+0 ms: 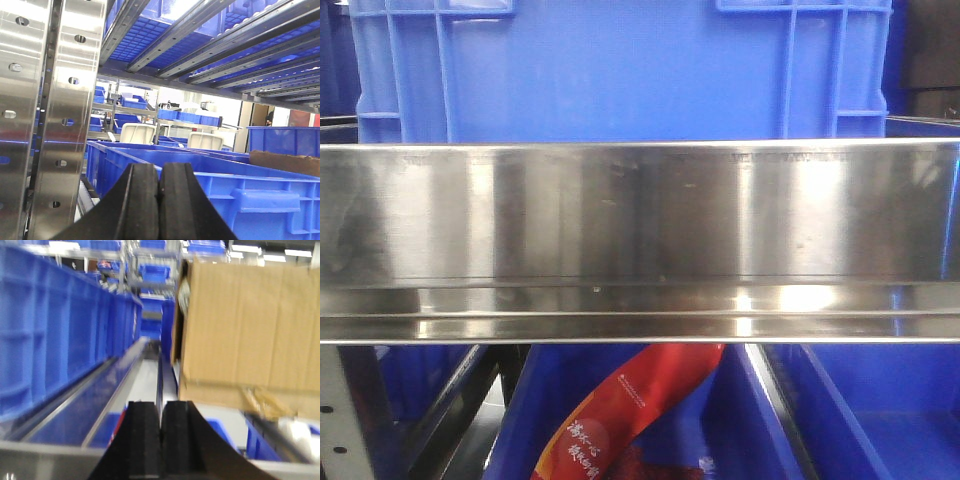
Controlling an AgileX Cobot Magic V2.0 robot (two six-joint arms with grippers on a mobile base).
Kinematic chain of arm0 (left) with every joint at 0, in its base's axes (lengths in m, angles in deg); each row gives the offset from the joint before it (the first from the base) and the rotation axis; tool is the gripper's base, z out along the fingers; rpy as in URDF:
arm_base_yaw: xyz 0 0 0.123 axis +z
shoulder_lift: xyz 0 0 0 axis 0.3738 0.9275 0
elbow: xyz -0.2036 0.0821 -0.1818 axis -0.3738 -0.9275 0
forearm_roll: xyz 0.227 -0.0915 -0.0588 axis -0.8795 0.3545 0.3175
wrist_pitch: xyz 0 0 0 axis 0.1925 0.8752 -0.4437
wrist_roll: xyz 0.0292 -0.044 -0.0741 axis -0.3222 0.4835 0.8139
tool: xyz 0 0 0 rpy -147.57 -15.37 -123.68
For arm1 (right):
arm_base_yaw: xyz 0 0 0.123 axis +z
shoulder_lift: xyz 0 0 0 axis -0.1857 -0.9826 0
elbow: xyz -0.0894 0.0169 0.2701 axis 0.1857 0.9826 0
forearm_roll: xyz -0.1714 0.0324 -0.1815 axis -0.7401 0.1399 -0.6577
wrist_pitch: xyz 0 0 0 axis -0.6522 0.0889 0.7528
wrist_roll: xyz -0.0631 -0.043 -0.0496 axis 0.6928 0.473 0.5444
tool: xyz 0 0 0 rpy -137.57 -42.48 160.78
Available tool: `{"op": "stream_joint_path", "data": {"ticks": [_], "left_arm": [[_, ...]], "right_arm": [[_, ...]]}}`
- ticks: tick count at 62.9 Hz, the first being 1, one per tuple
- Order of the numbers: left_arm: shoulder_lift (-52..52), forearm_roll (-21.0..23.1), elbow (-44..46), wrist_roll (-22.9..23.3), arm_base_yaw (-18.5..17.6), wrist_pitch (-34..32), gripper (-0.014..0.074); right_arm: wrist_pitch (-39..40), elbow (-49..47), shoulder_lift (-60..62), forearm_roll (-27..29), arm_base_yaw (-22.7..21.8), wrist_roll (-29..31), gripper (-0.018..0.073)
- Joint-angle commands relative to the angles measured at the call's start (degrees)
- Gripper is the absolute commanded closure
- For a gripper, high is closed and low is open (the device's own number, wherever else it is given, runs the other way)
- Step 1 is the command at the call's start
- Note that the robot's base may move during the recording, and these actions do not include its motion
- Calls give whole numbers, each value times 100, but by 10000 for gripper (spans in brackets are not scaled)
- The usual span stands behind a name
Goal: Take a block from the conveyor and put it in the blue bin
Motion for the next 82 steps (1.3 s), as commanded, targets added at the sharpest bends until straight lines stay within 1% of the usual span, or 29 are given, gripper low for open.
{"op": "stream_joint_path", "data": {"ticks": [1, 21, 73, 75, 77, 80, 82], "left_arm": [[-27, 24, -7, 14, 13, -85, 708], [-27, 24, -7, 14, 13, -85, 708], [-29, 11, -28, 14, 13, -116, 708], [-29, -58, -80, 14, 26, -256, 708], [-29, -253, -180, 14, 58, -461, 708], [-41, -879, -314, 83, 142, -682, 708], [-53, -1238, -407, 173, 259, -697, 708]], "right_arm": [[-214, 28, 65, 59, -32, -36, 721], [1, 28, 65, 59, -32, -36, 721], [1, 28, 65, 59, -32, -36, 721], [1, 28, 65, 59, -32, -36, 721], [1, 28, 65, 59, -32, -36, 721], [1, 28, 65, 59, -32, -36, 721], [1, 28, 65, 59, -32, -36, 721]]}}
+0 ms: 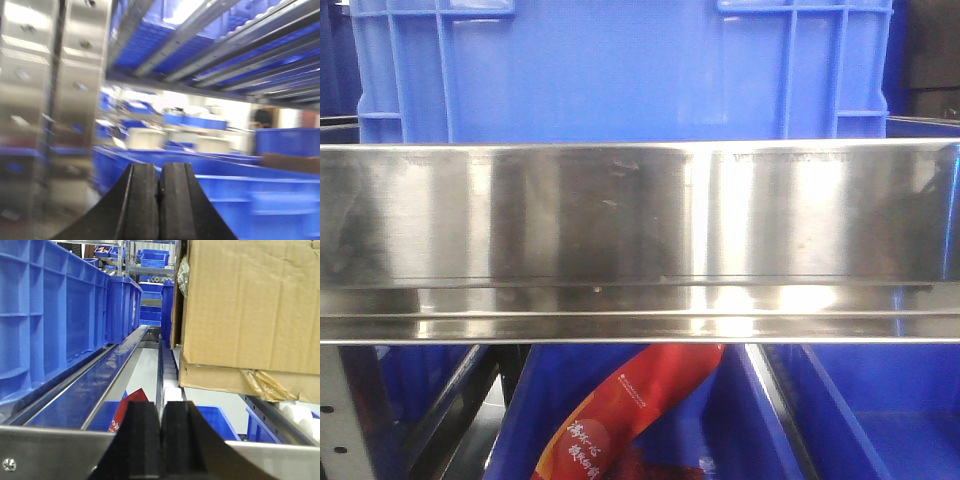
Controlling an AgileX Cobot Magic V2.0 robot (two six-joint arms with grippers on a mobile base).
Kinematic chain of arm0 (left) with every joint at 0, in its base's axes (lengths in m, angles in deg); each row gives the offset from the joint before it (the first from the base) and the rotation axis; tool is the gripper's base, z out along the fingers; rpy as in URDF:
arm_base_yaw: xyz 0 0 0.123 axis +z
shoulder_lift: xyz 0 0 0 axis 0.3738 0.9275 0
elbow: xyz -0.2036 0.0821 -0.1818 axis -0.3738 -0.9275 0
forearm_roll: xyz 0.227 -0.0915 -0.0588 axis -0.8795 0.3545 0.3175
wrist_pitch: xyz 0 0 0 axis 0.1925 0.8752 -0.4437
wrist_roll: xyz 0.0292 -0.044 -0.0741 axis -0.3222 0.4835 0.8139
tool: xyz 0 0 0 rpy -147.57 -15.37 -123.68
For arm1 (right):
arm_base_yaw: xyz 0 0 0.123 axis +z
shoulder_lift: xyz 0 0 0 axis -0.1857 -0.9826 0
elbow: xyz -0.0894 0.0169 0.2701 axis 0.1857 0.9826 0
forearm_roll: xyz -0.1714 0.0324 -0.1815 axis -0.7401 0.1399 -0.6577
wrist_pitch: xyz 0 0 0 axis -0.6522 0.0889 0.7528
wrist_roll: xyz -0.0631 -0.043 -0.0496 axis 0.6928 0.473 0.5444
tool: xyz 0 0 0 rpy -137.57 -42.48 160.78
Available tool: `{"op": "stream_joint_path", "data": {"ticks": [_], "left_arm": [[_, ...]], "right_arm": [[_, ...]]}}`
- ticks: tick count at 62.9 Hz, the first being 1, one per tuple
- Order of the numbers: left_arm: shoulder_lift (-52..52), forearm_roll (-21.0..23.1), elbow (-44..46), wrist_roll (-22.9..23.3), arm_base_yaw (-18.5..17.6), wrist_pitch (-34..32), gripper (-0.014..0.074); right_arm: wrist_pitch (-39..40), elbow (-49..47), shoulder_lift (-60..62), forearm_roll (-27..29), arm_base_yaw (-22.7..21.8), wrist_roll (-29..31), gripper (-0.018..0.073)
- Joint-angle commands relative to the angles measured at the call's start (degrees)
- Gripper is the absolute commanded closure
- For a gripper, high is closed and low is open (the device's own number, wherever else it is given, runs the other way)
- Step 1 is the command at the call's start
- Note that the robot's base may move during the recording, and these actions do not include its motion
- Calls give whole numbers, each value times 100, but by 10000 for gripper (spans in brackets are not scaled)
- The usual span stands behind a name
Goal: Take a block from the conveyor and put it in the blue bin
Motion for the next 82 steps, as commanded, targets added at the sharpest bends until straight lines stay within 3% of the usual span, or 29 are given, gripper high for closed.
{"op": "stream_joint_path", "data": {"ticks": [1, 5, 16, 24, 30, 33, 38, 54, 63, 72, 82], "left_arm": [[-62, -874, -229, 212, 220, -287, 708], [-103, -1399, -468, 535, 496, -287, 708], [-178, -1331, -1211, 686, 1429, -216, 708], [-178, -1331, -1573, 813, 1699, -13, 708], [-178, -1331, -1743, 813, 1704, -164, 708], [-178, -1331, -1743, 813, 1704, 275, 708], [-178, -1331, -1743, 813, 1704, 418, 708], [-178, -1115, -1743, 827, 1704, 347, 708], [-178, -1114, -1743, 1210, 1704, 347, 708], [-178, -1437, -1743, 1227, 1704, 326, 708], [-178, -1514, -1743, 1227, 1557, 299, 708]], "right_arm": [[163, 3, 16, 24, -20, -4, 721], [163, 3, 16, 24, -20, -4, 721], [163, 3, 16, 24, -20, -4, 721], [163, 3, 16, 24, -20, -4, 721], [163, 3, 16, 24, -20, -4, 721], [163, 3, 16, 24, -20, -4, 721], [163, 3, 16, 24, -20, -4, 721], [163, 3, 16, 24, -20, -4, 721], [163, 3, 16, 24, -20, -4, 721], [163, 3, 16, 24, -20, -4, 721], [163, 3, 16, 24, -20, -4, 721]]}}
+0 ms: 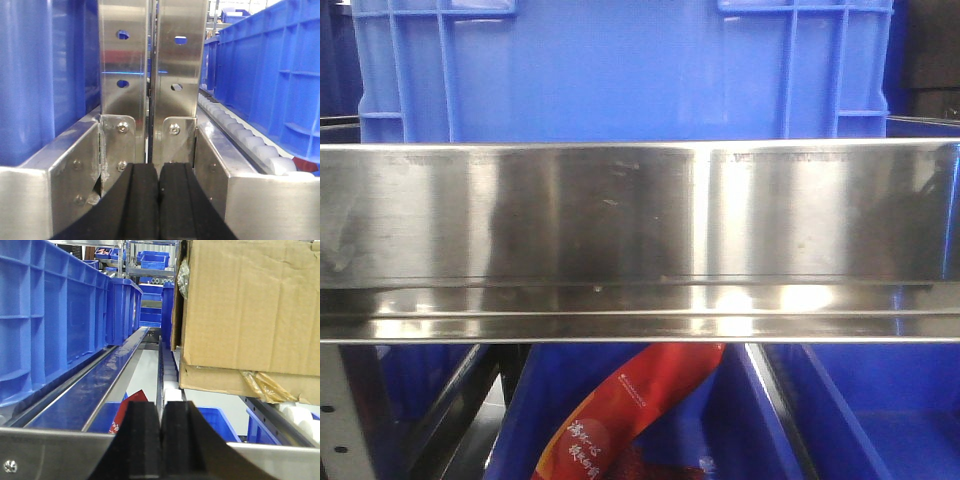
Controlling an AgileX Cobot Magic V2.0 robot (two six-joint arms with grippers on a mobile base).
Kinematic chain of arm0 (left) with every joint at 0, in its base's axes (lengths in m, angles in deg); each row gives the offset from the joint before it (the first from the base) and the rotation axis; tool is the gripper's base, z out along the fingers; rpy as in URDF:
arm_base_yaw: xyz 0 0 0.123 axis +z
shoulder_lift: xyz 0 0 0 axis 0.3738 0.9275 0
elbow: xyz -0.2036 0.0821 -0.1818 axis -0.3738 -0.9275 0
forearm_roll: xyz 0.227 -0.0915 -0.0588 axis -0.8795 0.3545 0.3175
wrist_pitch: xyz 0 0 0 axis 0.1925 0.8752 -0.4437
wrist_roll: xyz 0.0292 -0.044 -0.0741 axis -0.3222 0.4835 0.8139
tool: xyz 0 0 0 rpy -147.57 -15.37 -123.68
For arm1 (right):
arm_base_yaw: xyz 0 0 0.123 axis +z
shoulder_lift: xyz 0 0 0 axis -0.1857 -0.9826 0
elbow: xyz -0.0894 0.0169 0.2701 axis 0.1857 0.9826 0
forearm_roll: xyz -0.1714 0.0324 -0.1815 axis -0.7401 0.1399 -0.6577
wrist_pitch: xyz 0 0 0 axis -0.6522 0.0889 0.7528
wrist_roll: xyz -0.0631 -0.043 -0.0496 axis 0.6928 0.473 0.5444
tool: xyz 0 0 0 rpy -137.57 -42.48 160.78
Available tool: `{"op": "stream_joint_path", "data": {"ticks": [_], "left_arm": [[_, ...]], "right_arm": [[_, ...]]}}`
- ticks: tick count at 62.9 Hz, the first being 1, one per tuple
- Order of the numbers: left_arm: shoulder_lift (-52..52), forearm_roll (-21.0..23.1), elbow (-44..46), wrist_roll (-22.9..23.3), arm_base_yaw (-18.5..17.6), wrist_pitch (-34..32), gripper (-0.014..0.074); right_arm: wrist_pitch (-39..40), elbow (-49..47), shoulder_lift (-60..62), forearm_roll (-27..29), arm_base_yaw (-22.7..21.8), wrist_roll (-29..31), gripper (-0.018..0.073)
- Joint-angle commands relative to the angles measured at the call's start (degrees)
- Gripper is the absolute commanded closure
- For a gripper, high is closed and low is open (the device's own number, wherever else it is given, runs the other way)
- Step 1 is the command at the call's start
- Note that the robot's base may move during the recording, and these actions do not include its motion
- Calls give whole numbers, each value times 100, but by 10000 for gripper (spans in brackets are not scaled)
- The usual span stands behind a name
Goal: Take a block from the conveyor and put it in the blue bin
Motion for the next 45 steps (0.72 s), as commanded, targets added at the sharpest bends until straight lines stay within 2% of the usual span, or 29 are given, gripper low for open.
{"op": "stream_joint_path", "data": {"ticks": [1, 45], "left_arm": [[-31, -62, 10, 40, -118, -135, 708], [-31, -62, 10, 40, -160, -135, 708]], "right_arm": [[138, 3, 16, 24, -20, 8, 721], [138, 3, 16, 24, -20, 8, 721]]}}
